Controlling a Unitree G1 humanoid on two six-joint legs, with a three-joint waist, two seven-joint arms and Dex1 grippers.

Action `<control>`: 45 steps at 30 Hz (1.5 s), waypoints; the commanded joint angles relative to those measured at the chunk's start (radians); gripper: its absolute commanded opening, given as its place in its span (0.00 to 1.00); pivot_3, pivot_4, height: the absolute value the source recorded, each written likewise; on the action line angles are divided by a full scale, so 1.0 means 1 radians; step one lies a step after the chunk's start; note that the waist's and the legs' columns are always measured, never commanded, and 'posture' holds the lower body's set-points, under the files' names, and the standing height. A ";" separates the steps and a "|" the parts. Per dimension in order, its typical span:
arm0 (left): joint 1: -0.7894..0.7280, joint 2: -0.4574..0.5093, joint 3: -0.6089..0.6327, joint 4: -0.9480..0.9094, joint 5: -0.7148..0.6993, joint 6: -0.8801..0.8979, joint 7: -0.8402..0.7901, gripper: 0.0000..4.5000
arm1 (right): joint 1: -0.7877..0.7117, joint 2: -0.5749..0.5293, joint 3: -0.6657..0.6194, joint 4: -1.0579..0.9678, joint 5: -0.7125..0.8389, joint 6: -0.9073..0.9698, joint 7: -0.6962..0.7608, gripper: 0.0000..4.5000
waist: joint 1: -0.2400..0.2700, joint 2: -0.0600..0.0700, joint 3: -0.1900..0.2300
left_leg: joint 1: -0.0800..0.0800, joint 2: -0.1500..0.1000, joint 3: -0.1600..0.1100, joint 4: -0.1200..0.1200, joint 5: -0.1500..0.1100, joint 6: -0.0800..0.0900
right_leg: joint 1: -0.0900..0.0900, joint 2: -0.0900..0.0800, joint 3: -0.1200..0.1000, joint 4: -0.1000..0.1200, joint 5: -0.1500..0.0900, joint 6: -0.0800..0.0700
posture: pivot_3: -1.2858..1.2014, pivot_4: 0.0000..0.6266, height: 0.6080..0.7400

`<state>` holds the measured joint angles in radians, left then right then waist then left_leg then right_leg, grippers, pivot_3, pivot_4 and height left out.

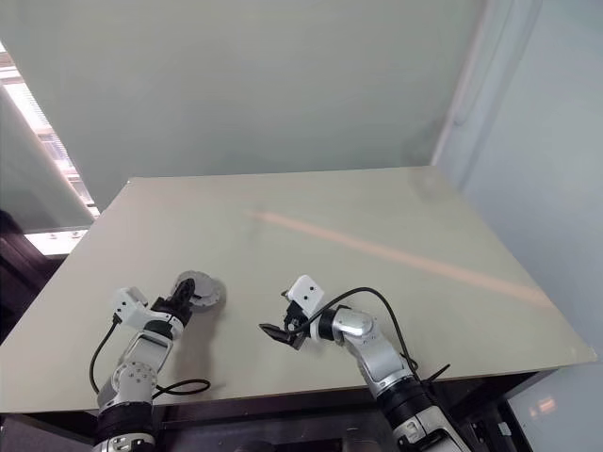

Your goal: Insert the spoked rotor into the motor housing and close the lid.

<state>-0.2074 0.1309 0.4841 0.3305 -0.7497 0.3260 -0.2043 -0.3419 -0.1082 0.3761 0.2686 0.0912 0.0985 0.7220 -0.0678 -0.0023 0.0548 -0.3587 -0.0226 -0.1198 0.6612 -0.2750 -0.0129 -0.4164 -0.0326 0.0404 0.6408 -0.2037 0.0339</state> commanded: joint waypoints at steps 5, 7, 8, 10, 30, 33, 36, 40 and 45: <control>-0.041 0.031 -0.012 0.021 0.099 -0.068 0.016 0.52 | -0.012 0.013 -0.012 -0.025 -0.013 -0.036 -0.010 1.00 | 0.000 0.000 0.000 | 0.005 0.000 0.000 0.000 0.000 0.000 | 0.004 0.000 0.000 0.000 0.000 0.000 | 0.52 0.00 1.00; -0.040 0.034 -0.013 0.026 0.121 -0.083 0.025 0.66 | -0.012 0.016 -0.014 -0.024 -0.015 -0.039 -0.012 1.00 | -0.003 0.000 0.000 | 0.010 0.000 0.000 0.000 0.000 0.000 | 0.008 0.000 0.000 0.000 0.000 -0.001 | 0.52 0.00 1.00; -0.040 0.038 -0.011 0.032 0.136 -0.092 0.040 0.73 | -0.013 0.016 -0.015 -0.022 -0.016 -0.040 -0.013 1.00 | -0.003 0.000 0.000 | 0.011 0.000 0.001 -0.001 0.000 0.000 | 0.009 0.000 0.000 0.000 0.000 -0.001 | 0.52 0.00 1.00; -0.038 0.047 -0.010 0.041 0.165 -0.103 0.063 0.91 | -0.014 0.015 -0.016 -0.019 -0.018 -0.043 -0.014 1.00 | -0.002 0.000 0.000 | 0.011 0.001 0.000 0.000 0.000 0.000 | 0.009 0.000 0.000 0.001 0.000 -0.001 | 0.52 0.00 1.00; 0.123 0.132 -0.139 -0.277 0.228 -0.152 -0.174 0.99 | -0.038 -0.004 -0.125 0.003 0.039 0.046 -0.038 1.00 | 0.015 0.000 0.000 | 0.010 0.000 0.001 -0.001 0.000 0.000 | 0.008 0.000 0.000 0.001 0.000 -0.001 | 0.52 0.00 1.00; 0.174 0.204 -0.270 -0.395 0.279 -0.108 -0.277 0.99 | -0.031 -0.028 -0.181 -0.031 0.069 0.075 -0.042 1.00 | 0.019 0.001 0.001 | 0.010 0.000 0.001 -0.001 0.000 0.000 | 0.009 0.000 0.000 0.001 0.000 -0.002 | 0.52 0.00 1.00; 0.207 0.253 -0.364 -0.477 0.303 -0.073 -0.346 0.99 | -0.006 -0.063 -0.227 -0.075 0.088 0.086 -0.048 1.00 | 0.018 0.001 0.001 | 0.011 0.000 0.002 0.000 0.000 0.000 | 0.009 0.000 0.001 0.001 -0.001 -0.003 | 0.52 0.00 1.00; 0.224 0.246 -0.414 -0.544 0.302 -0.048 -0.359 0.99 | 0.051 -0.106 -0.273 -0.134 0.109 0.106 -0.056 1.00 | 0.018 0.001 0.001 | 0.011 0.001 0.002 -0.002 0.000 0.000 | 0.008 0.000 0.001 0.001 -0.001 -0.003 | 0.52 0.00 1.00; 0.247 0.233 -0.436 -0.547 0.305 -0.052 -0.380 0.99 | 0.124 -0.137 -0.308 -0.189 0.120 0.118 -0.069 1.00 | 0.017 0.003 0.002 | 0.011 0.002 0.003 -0.003 0.000 0.000 | 0.008 0.001 0.002 0.001 -0.002 -0.003 | 0.52 0.00 1.00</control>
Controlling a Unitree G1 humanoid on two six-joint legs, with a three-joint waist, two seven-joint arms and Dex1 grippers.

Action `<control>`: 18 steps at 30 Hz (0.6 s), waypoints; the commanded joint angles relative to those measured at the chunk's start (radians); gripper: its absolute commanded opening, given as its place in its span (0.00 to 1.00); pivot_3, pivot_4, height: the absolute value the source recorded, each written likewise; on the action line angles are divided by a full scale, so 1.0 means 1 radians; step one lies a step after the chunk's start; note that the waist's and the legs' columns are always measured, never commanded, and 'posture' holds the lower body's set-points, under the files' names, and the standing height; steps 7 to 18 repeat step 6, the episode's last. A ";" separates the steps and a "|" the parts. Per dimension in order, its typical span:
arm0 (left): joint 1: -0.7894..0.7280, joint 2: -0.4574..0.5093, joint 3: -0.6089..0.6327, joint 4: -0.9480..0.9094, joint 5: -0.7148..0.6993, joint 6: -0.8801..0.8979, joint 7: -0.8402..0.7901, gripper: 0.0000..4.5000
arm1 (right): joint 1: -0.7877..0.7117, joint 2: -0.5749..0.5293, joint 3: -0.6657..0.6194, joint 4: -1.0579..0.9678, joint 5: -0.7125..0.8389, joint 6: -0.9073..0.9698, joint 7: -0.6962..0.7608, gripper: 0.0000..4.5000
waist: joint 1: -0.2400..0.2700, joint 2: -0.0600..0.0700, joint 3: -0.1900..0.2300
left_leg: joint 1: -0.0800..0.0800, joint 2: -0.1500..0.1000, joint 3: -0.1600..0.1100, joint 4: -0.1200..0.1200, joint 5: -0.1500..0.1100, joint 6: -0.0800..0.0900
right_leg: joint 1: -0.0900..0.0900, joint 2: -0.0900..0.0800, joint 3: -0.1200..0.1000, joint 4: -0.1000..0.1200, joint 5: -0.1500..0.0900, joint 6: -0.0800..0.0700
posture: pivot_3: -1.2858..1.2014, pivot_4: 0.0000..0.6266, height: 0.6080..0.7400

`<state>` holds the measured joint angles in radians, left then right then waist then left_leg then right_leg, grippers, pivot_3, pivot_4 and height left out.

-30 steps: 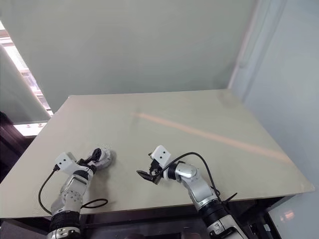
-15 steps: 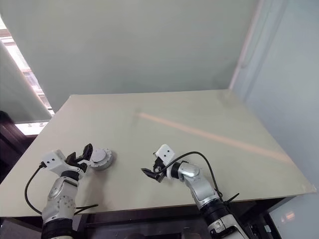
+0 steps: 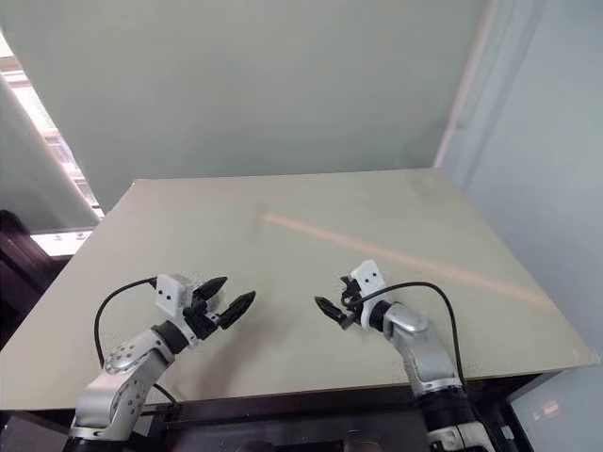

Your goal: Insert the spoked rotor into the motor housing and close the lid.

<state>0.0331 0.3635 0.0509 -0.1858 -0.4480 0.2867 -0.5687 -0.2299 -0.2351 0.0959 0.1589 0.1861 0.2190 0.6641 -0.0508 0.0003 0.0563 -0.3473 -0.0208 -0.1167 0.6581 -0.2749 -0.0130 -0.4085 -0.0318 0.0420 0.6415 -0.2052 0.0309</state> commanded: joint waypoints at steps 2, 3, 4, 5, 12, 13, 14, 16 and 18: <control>0.012 -0.006 -0.005 -0.017 0.017 -0.036 -0.020 0.99 | 0.034 -0.015 -0.037 -0.098 0.030 0.003 -0.021 1.00 | 0.001 0.001 0.000 | 0.000 0.000 0.000 0.000 0.000 0.000 | 0.000 0.000 0.000 0.000 0.000 0.000 | 0.52 0.00 1.00; 0.009 -0.012 -0.002 -0.011 0.020 -0.041 -0.016 0.99 | 0.035 -0.016 -0.038 -0.100 0.030 0.005 -0.024 1.00 | 0.001 0.001 0.001 | 0.000 0.000 0.000 0.001 0.000 0.000 | 0.000 0.000 0.000 0.000 0.000 0.000 | 0.52 0.00 1.00; 0.005 -0.017 0.002 -0.005 0.020 -0.041 -0.014 0.99 | 0.033 -0.017 -0.036 -0.099 0.029 0.005 -0.026 1.00 | 0.001 0.001 0.001 | 0.000 0.000 0.000 0.002 0.000 0.000 | 0.001 0.000 0.000 0.000 0.000 0.000 | 0.52 0.00 1.00; 0.003 -0.022 0.004 -0.002 0.020 -0.041 -0.012 0.99 | 0.033 -0.018 -0.036 -0.099 0.028 0.005 -0.028 1.00 | 0.001 0.001 0.001 | 0.000 0.000 0.001 0.002 0.000 0.000 | 0.001 0.000 0.000 0.000 0.000 0.000 | 0.52 0.00 1.00; 0.001 -0.026 0.004 0.004 0.021 -0.041 -0.014 0.99 | 0.030 -0.017 -0.036 -0.098 0.027 0.004 -0.032 1.00 | 0.001 0.001 0.001 | 0.000 0.000 0.001 0.003 0.000 0.000 | 0.001 0.000 0.000 0.000 0.000 0.000 | 0.52 0.00 1.00; 0.001 -0.026 0.004 0.004 0.021 -0.041 -0.014 0.99 | 0.030 -0.017 -0.036 -0.098 0.027 0.004 -0.032 1.00 | 0.001 0.001 0.001 | 0.000 0.000 0.001 0.003 0.000 0.000 | 0.001 0.000 0.000 0.000 0.000 0.000 | 0.52 0.00 1.00; 0.001 -0.026 0.004 0.004 0.021 -0.041 -0.014 0.99 | 0.030 -0.017 -0.036 -0.098 0.027 0.004 -0.032 1.00 | 0.001 0.001 0.001 | 0.000 0.000 0.001 0.003 0.000 0.000 | 0.001 0.000 0.000 0.000 0.000 0.000 | 0.52 0.00 1.00; 0.001 -0.026 0.004 0.004 0.021 -0.041 -0.014 0.99 | 0.030 -0.017 -0.036 -0.098 0.027 0.004 -0.032 1.00 | 0.001 0.001 0.001 | 0.000 0.000 0.001 0.003 0.000 0.000 | 0.001 0.000 0.000 0.000 0.000 0.000 | 0.52 0.00 1.00; 0.001 -0.026 0.004 0.004 0.021 -0.041 -0.014 0.99 | 0.030 -0.017 -0.036 -0.098 0.027 0.004 -0.032 1.00 | 0.001 0.001 0.001 | 0.000 0.000 0.001 0.003 0.000 0.000 | 0.001 0.000 0.000 0.000 0.000 0.000 | 0.52 0.00 1.00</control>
